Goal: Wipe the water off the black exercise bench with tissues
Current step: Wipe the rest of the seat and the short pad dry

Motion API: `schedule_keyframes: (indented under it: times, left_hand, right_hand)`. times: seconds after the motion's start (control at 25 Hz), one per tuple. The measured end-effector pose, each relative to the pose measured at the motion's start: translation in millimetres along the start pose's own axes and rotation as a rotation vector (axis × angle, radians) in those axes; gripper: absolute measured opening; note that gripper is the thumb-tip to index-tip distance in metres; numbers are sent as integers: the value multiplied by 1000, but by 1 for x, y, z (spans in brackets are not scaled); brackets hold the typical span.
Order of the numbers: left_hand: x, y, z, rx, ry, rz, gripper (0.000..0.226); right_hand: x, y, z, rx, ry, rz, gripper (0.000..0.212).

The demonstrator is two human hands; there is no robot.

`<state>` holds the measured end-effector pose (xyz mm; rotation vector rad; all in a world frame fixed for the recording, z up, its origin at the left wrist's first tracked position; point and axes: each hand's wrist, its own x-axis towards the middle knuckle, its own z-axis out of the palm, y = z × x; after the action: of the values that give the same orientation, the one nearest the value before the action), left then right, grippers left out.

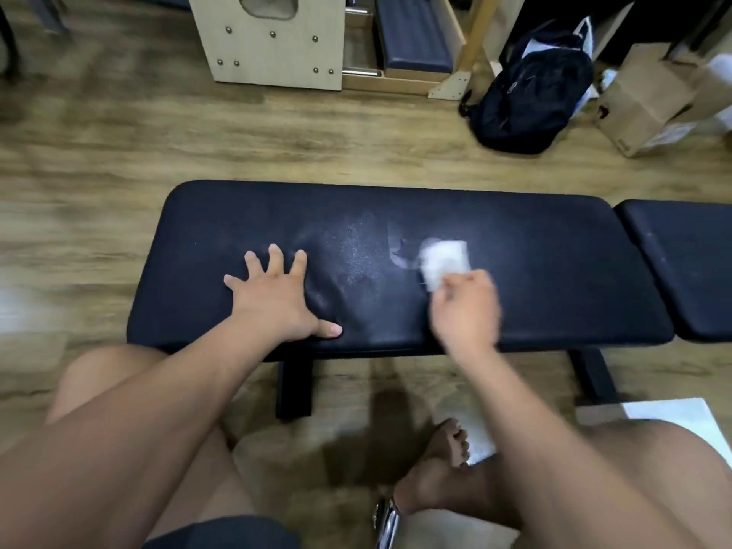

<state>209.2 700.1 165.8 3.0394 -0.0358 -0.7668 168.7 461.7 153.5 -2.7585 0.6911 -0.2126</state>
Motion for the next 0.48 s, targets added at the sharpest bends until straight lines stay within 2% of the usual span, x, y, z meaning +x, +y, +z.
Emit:
schedule_keyframes:
  times: [0.12, 0.16, 0.24, 0.32, 0.4, 0.48]
  left_hand:
    - [-3, -11, -2, -16, 20, 80, 114]
    - [-1, -22, -8, -56, 25, 132, 105]
    - [3, -59, -24, -209, 54, 184, 89]
    - [2, -102, -19, -285, 180, 90, 81]
    - [-7, -129, 6, -275, 264, -5, 72]
    - [-12, -135, 25, -287, 302, 7, 67]
  right_hand:
    - [-76, -100, 29, 64, -208, -417, 24]
    - [-80, -109, 30, 83, -251, -545, 25]
    - [-59, -85, 21, 31, -265, -597, 27]
    - [-26, -27, 4, -71, -190, -414, 27]
    - [2, 39, -21, -109, -81, -105, 28]
    - [12, 69, -37, -65, 5, 168, 33]
